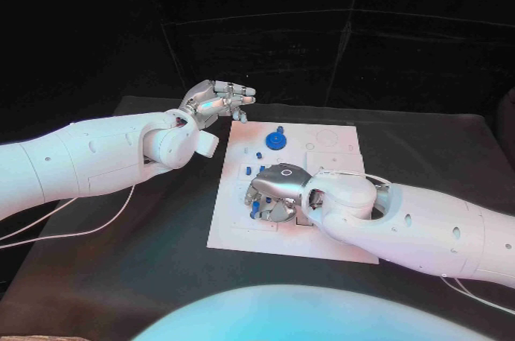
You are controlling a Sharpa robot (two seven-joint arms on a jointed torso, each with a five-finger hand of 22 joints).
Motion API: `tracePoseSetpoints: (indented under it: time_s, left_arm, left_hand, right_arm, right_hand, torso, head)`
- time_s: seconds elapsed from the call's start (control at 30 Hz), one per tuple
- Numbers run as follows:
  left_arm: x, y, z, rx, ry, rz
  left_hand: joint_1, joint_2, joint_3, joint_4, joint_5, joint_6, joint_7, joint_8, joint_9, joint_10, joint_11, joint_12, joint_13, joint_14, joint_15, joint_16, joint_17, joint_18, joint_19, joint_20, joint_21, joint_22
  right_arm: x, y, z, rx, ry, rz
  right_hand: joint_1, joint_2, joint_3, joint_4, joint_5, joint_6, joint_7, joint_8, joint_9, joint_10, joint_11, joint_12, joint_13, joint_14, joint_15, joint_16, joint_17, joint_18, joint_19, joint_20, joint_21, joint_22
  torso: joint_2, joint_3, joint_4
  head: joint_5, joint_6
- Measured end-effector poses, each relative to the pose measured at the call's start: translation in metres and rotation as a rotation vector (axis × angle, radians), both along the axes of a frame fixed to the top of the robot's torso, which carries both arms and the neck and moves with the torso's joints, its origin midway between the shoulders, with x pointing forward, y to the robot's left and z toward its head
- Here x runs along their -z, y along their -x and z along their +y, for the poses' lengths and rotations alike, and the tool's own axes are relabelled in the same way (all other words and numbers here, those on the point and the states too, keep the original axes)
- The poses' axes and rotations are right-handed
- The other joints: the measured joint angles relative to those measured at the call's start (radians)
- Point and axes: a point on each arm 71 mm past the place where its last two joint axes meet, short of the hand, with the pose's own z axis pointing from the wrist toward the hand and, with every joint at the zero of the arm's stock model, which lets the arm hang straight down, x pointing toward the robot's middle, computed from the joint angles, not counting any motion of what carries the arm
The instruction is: Assemble the parts on the task board
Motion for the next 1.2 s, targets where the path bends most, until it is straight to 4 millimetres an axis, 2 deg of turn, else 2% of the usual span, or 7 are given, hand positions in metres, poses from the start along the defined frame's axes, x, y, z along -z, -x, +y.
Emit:
tracePoseSetpoints:
  time_s: [0.2, 0.33, 0.57, 0.77, 1.07, 1.2]
  left_arm:
    - [0.0001, 0.0000, 0.0002, 0.000, 0.000, 0.001]
    - [0.0001, -0.0001, 0.0003, 0.000, 0.000, 0.001]
    - [0.0002, -0.0001, 0.0009, -0.001, -0.001, 0.002]
    - [0.0002, -0.0002, 0.0010, -0.001, -0.001, 0.002]
    - [0.0003, -0.0002, 0.0017, -0.002, -0.002, 0.003]
    - [0.0003, -0.0002, 0.0017, -0.002, -0.002, 0.004]
  left_hand:
    - [0.000, 0.000, 0.000, 0.000, 0.000, 0.000, 0.000, 0.000, 0.000, 0.000, 0.000, 0.000, 0.000, 0.000, 0.000, 0.000, 0.000, 0.000, 0.000, 0.000, 0.000, 0.000]
    - [0.000, 0.000, 0.000, 0.000, 0.000, 0.000, 0.000, 0.000, 0.000, 0.000, 0.000, 0.000, 0.000, 0.000, 0.000, 0.000, 0.000, 0.000, 0.000, 0.000, 0.000, 0.000]
    - [0.000, 0.000, 0.000, 0.000, 0.000, 0.000, 0.000, 0.000, 0.000, 0.000, 0.000, 0.000, 0.000, 0.000, 0.000, 0.000, 0.000, 0.000, 0.000, 0.000, 0.000, 0.000]
    - [0.000, 0.000, 0.000, 0.000, 0.000, 0.000, 0.000, 0.000, 0.000, 0.000, 0.000, 0.004, 0.000, 0.000, 0.000, 0.000, -0.001, 0.000, 0.000, 0.000, 0.000, -0.001]
    - [0.000, 0.000, 0.000, 0.000, 0.000, 0.000, 0.000, 0.000, 0.000, 0.000, 0.000, 0.004, 0.000, 0.000, 0.000, 0.000, -0.001, 0.000, 0.000, 0.000, 0.000, -0.001]
    - [0.000, 0.000, 0.000, 0.000, 0.000, 0.000, 0.000, 0.000, 0.000, 0.000, 0.000, 0.004, 0.000, 0.000, 0.000, 0.000, -0.001, 0.000, 0.000, 0.000, 0.000, -0.001]
  right_arm:
    - [-0.0017, 0.0010, 0.0004, -0.004, -0.023, -0.001]
    - [-0.0029, 0.0012, -0.0003, -0.003, -0.043, 0.000]
    - [-0.0042, 0.0017, -0.0022, 0.002, -0.062, 0.009]
    - [-0.0046, 0.0028, -0.0023, 0.002, -0.066, 0.017]
    - [-0.0045, 0.0036, -0.0023, 0.004, -0.067, 0.029]
    - [-0.0042, 0.0033, -0.0027, 0.006, -0.065, 0.031]
  right_hand:
    - [-0.015, -0.015, -0.039, 0.008, 0.007, -0.024, 0.001, 0.000, 0.001, -0.011, 0.004, 0.000, 0.002, 0.000, 0.000, 0.000, -0.008, 0.000, -0.002, 0.002, -0.004, -0.008]
    - [-0.019, -0.010, -0.053, 0.014, 0.010, -0.024, 0.001, 0.000, 0.004, -0.010, 0.003, 0.014, 0.005, 0.000, 0.000, 0.000, -0.009, 0.000, -0.003, 0.003, -0.004, -0.008]
    - [-0.015, -0.004, -0.065, 0.020, 0.012, -0.026, -0.003, 0.000, 0.005, 0.044, -0.014, 0.043, 0.012, 0.000, 0.000, 0.006, 0.003, 0.000, 0.000, 0.000, 0.001, 0.008]
    - [-0.013, -0.002, -0.070, 0.020, 0.012, -0.023, -0.006, 0.000, 0.005, 0.049, -0.019, 0.043, 0.011, 0.000, 0.000, 0.006, 0.007, 0.000, 0.000, 0.000, 0.001, 0.013]
    - [-0.013, -0.002, -0.076, 0.020, 0.016, -0.023, -0.006, 0.000, 0.005, 0.052, -0.016, 0.043, 0.009, 0.000, 0.000, 0.011, 0.006, 0.000, 0.004, -0.004, 0.001, 0.009]
    - [-0.013, -0.002, -0.086, 0.020, 0.016, -0.023, -0.006, 0.000, 0.004, 0.022, -0.009, 0.029, 0.003, 0.000, 0.000, 0.009, -0.006, 0.000, 0.004, -0.004, 0.001, -0.003]
  torso:
    - [0.000, 0.0002, -0.0001]
    - [0.000, 0.0003, -0.0004]
    - [0.000, 0.0003, -0.0005]
    - [0.000, 0.0004, -0.0005]
    - [0.000, 0.0004, -0.0005]
    - [0.000, 0.0002, -0.0005]
  head:
    - [0.000, 0.000]
    - [-0.001, 0.000]
    - [-0.002, 0.000]
    - [-0.002, -0.001]
    - [-0.003, -0.003]
    - [-0.003, -0.003]
